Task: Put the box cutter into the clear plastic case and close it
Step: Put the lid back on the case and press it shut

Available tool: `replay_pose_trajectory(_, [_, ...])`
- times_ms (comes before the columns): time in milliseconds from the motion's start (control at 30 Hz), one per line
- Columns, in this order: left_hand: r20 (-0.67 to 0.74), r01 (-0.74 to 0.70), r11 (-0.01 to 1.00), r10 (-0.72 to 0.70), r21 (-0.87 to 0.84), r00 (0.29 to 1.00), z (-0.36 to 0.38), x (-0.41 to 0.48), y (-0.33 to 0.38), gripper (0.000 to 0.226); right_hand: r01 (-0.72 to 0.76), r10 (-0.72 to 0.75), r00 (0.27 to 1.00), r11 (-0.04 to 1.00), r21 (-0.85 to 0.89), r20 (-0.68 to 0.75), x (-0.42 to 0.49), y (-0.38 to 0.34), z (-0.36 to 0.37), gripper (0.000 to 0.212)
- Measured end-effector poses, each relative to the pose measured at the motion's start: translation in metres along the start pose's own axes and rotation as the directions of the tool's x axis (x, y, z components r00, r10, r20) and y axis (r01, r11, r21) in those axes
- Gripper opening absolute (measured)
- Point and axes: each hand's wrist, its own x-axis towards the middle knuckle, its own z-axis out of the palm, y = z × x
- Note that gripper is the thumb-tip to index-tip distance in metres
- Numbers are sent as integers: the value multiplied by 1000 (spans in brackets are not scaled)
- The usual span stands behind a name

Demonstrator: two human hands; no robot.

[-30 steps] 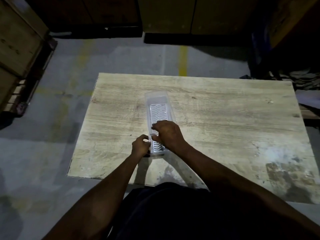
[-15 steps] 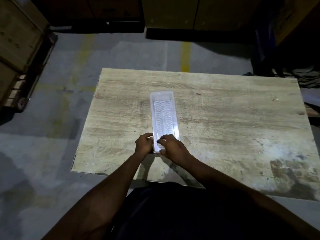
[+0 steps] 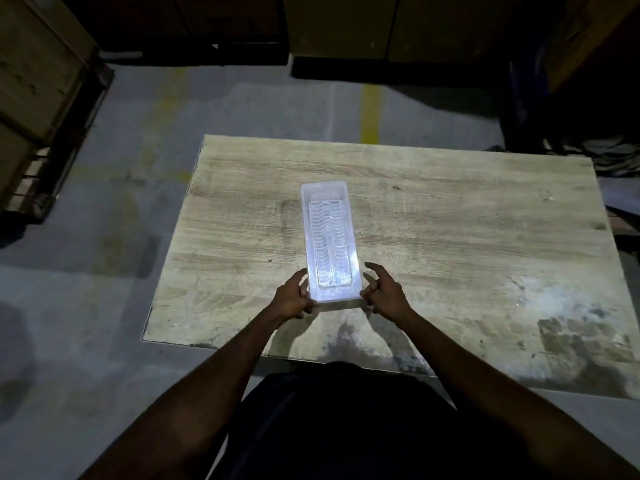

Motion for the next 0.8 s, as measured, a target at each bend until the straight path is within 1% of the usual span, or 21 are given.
replay_pose_trajectory(67, [-3,5,1000,-5,-25,1000,1,1,0,74,-61,61,998,995,75,11,0,-2,3,65])
replay_pose_trajectory(133, [-20,-4,999,3,-36,1000,1,3,-1,69,-87,83,996,990,111,45,-1,-4,4,65])
replay_pose_trajectory(233, [-63,-26,1000,26,-5,998,1,4,-1,66,-79,76,996,994,73,38,0,-4,6,66])
replay_pose_trajectory(367, [-113,-76,994,84,74,990,3,9,-5,66,23,-23,1000,999,-49,-3,-2,-6,8,69])
replay_pose_trajectory(500, [-104,-140,975,160,175,982,3,12,-9,67,54,-58,998,992,-112,-28,-2,-13,9,74])
replay_pose_trajectory(600, [-84,-183,960,204,212,975,2,13,-8,68,68,-77,996,985,-157,-52,0,-18,14,74])
replay_pose_trajectory(667, [-73,-187,958,207,215,976,3,15,-7,67,44,-53,997,987,-157,-52,1,-20,18,74])
replay_pose_trajectory(800, [-63,-161,971,174,175,983,5,15,-6,62,-16,12,999,997,-75,-52,0,-23,23,76])
